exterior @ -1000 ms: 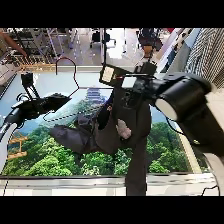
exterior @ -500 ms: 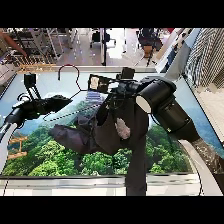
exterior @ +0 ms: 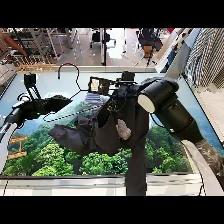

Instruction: Fold the clothes and pants, and hang the long-sleeved shirts on hangers.

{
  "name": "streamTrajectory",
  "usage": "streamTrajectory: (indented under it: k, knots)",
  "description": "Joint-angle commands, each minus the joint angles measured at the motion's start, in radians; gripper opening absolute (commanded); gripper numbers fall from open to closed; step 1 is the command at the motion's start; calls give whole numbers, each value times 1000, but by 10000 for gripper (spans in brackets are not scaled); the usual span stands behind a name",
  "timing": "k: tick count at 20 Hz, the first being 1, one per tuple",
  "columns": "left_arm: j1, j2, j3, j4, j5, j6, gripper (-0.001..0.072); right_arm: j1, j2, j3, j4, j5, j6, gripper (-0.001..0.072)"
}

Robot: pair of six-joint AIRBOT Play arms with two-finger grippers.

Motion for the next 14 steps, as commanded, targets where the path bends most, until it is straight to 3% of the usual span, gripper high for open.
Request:
streamTrajectory:
  k: [1, 6, 12, 14]
  knots:
    - [1, -1, 0, 5, -1, 0, 12, -2, 31, 13, 3, 20, -2, 407]
    - [1, -1, 0, 11, -1, 0, 12, -87, 17, 12, 20, 74, -80, 406]
    - [1, -1, 0, 11, -1, 0, 12, -160, -39, 12, 94, 2, -175, 402]
    - [1, -1, 0, 11, -1, 0, 12, -161, -74, 12, 123, -56, -201, 362]
